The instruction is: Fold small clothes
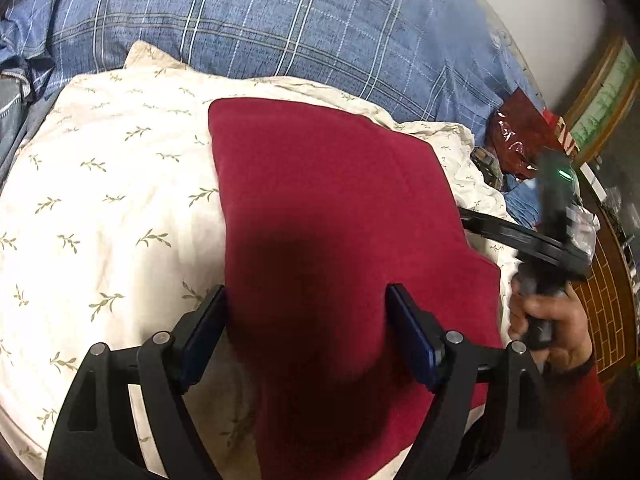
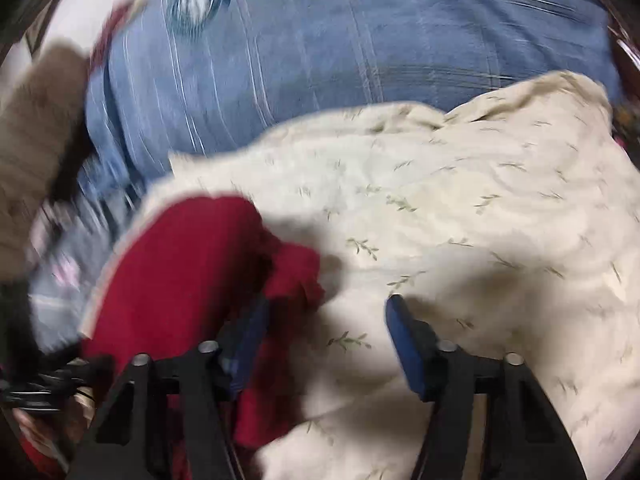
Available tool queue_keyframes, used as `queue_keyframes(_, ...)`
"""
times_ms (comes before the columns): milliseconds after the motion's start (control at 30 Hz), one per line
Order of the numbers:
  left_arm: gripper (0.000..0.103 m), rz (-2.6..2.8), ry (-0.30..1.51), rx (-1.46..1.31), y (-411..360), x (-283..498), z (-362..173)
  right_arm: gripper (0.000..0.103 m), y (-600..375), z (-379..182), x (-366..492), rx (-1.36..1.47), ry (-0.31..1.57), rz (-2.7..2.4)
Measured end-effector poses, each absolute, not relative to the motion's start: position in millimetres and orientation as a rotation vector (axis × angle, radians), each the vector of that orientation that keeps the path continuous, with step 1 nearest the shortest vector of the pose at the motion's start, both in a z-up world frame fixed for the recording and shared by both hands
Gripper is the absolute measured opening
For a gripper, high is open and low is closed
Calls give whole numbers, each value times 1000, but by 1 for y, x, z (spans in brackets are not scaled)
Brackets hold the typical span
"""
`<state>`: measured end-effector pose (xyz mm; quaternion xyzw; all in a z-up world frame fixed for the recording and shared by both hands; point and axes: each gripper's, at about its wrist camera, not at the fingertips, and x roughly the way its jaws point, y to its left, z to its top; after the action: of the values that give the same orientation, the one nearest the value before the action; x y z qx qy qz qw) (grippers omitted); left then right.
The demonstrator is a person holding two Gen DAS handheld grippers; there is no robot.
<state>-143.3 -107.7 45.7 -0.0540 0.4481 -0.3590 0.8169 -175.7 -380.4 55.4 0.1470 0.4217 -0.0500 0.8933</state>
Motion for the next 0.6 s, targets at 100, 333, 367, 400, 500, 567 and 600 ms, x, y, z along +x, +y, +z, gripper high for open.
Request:
queue_keyframes(100, 82, -772, 946, -112, -110, -143, 42, 54, -387, 51, -153, 291, 838, -169)
queue_keyframes(333, 83, -782, 938, -124, -110, -145, 39, 57, -415, 42, -165, 537, 838, -86)
queue_keyframes(367, 84, -779, 933, -123, -109, -146, 39, 57, -413, 46, -174, 565, 825, -74)
queue_keyframes(400, 85, -773, 927, -122, -109, -146, 38, 57, -411, 50, -183, 573, 818, -65)
queue_keyframes(500, 86, -756, 911, -109, -111, -150, 39, 58, -392, 69, -211, 560, 795, -2)
queue_keyframes(567, 86, -738, 887, -85, -113, -154, 41, 61, -372, 81, -231, 546, 775, 66)
queue_keyframes(600, 86, -733, 879, -77, -114, -156, 41, 61, -363, 85, -235, 542, 772, 92)
